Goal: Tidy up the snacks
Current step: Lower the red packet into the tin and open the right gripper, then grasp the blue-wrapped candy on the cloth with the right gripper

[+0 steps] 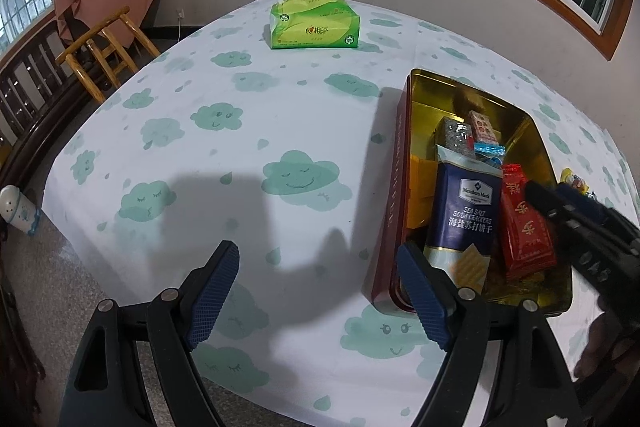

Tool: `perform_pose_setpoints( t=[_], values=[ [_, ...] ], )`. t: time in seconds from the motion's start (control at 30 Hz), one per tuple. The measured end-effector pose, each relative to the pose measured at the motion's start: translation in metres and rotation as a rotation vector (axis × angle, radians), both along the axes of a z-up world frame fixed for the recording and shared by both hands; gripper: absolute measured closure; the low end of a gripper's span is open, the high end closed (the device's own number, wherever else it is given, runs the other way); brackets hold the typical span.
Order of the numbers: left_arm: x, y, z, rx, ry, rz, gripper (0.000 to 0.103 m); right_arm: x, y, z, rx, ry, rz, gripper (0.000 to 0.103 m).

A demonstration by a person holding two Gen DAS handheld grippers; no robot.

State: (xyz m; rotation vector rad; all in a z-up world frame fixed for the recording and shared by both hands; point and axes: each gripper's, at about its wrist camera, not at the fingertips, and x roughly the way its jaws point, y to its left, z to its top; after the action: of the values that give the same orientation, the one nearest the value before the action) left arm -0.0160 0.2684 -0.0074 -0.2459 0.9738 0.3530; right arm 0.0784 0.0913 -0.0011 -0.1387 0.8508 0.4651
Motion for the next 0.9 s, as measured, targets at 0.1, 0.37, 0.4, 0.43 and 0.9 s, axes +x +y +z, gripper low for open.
perform_pose_setpoints(
  t=[0.1, 0.37, 0.4, 0.43, 0.9],
  values=[
    [0.001, -0.003, 0.001, -0.001, -0.002, -0.003, 0.024, 0.005, -0.022, 0.009, 0.023, -0.016, -0.053, 0.047],
    [0.004, -0.009, 0.001, -0.007, -0.001, -0.02, 0.024, 0.049, -0.114, 0.003, -0.015, 0.012, -0.318, 0.047],
    [0.005, -0.009, 0.0, -0.007, 0.002, -0.019, 0.024, 0.056, -0.126, 0.0, -0.014, 0.026, -0.353, 0.047],
    [0.005, -0.009, 0.0, -0.008, 0.003, -0.018, 0.024, 0.063, -0.141, -0.003, -0.009, 0.047, -0.393, 0.047],
    [0.007, -0.004, -0.009, -0.012, 0.016, -0.011, 0.023, 0.116, -0.228, -0.03, 0.175, 0.3, -0.675, 0.047]
  ],
)
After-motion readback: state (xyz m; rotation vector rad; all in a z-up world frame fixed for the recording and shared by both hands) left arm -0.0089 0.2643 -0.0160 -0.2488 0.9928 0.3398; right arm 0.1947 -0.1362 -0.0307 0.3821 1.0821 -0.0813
